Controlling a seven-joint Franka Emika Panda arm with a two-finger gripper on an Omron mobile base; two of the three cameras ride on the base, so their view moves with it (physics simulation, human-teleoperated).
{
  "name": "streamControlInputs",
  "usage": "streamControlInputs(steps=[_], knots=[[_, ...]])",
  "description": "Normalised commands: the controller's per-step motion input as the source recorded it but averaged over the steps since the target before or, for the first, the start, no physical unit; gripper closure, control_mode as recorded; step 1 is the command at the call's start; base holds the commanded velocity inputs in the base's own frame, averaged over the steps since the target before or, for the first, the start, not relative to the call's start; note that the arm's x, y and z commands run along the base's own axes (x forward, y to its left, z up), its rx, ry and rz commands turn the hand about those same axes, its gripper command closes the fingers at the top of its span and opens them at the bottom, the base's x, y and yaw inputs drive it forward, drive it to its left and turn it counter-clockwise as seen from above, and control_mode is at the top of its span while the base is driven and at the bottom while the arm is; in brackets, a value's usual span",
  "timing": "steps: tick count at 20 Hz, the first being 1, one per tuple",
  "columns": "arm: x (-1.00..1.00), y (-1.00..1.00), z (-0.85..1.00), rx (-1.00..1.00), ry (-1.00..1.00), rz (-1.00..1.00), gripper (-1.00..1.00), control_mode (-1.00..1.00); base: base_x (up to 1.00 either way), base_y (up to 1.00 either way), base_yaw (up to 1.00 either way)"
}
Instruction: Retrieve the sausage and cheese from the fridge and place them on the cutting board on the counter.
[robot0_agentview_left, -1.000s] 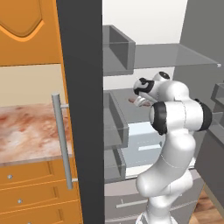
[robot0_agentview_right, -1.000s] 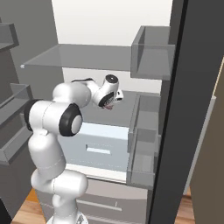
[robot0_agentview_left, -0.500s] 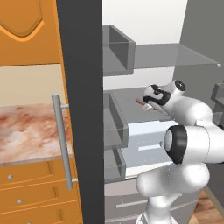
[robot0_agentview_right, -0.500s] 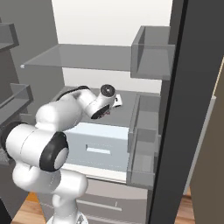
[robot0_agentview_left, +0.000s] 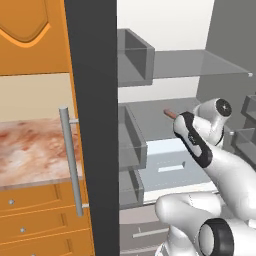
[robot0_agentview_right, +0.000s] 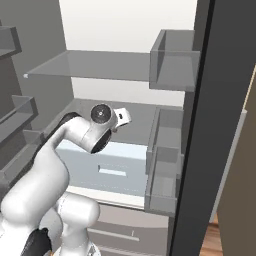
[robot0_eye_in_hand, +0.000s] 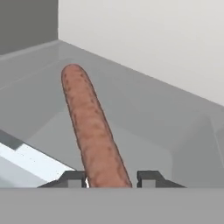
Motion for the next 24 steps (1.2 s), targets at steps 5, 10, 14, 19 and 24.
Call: streamControlInputs(steps=[5,10,14,19,24], knots=[[-0.95,0.07,0.46,-0.25,0.01,0.00,1.00,-1.00,0.00,0.00,0.00],[-0.67,0.00,0.47,-0.17,-0.01,0.00,1.00,-1.00,0.00,0.00,0.00],[-0.50,0.00,0.56,-0.14,-0.01,0.00,1.00,-1.00,0.00,0.00,0.00],[-0.38,0.00,0.68,-0.15,0.00,0.00,1.00,-1.00,0.00,0.00,0.00],[-0.62,0.00,0.65,-0.11,0.07,0.04,1.00,-1.00,0.00,0.00,0.00]])
